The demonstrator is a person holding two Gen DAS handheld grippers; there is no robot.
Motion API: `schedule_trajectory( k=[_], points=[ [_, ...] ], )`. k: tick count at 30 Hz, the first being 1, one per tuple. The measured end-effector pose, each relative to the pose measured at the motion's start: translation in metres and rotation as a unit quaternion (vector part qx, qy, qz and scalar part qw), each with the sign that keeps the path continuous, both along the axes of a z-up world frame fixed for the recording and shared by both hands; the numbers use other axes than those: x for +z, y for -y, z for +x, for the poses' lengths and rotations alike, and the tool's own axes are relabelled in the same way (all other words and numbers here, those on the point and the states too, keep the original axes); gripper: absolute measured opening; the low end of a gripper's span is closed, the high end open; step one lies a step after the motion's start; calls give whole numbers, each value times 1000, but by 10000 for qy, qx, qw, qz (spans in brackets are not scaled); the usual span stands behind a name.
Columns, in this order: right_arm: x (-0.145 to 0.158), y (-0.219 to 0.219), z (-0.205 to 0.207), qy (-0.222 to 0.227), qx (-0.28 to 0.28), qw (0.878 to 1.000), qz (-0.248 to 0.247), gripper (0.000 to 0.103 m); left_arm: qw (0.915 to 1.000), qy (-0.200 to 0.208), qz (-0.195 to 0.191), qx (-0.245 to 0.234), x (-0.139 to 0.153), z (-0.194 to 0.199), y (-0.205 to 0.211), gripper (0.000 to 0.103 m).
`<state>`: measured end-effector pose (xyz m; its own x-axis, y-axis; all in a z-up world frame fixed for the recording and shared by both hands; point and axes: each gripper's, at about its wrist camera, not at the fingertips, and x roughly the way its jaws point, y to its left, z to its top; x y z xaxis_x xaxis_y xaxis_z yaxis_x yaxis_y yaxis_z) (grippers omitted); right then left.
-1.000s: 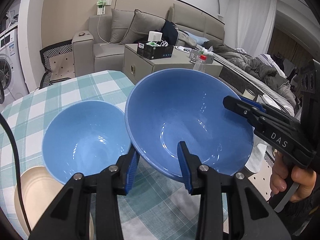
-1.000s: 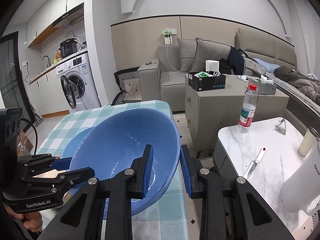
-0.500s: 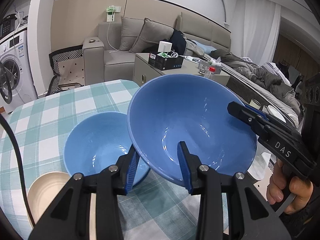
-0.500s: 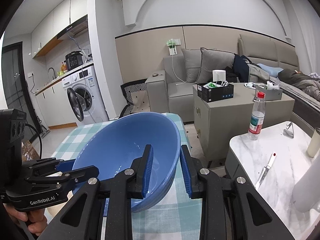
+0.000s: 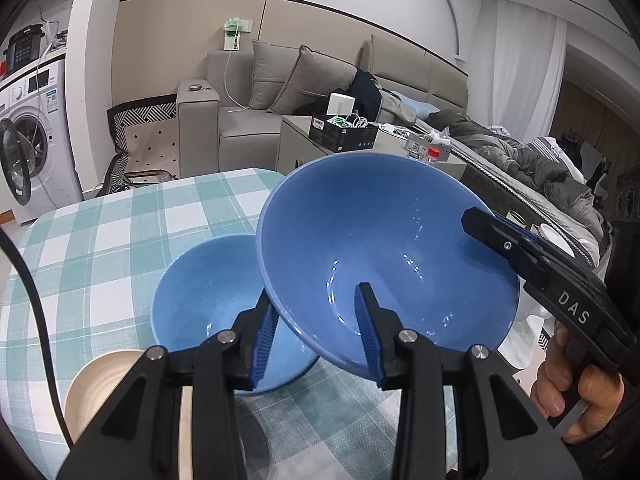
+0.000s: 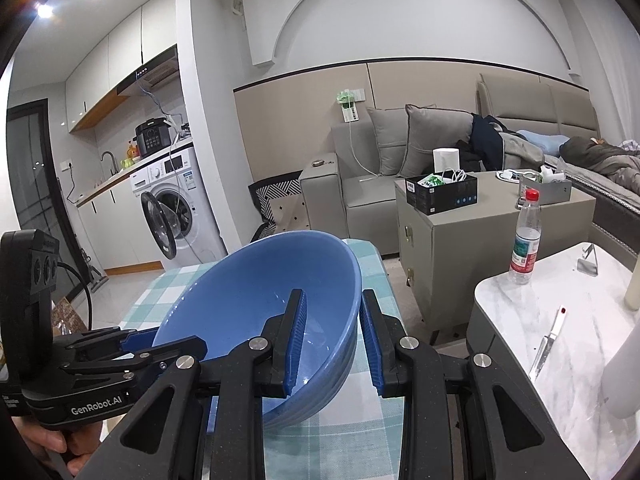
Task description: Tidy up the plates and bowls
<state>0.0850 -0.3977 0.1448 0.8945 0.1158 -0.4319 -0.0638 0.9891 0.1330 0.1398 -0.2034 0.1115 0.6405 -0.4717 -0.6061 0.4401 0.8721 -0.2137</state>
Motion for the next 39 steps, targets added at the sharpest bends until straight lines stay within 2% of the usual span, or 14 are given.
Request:
schedule_trajectory(
  k=[19, 39],
  points=[
    [1, -39, 33, -84, 351, 9991, -206, 28, 9987, 51, -262, 423, 3, 12, -46, 37],
    [-32, -75, 69, -524, 541, 9967, -286, 28, 9967, -124, -280, 752, -17, 28, -79, 37]
  ],
)
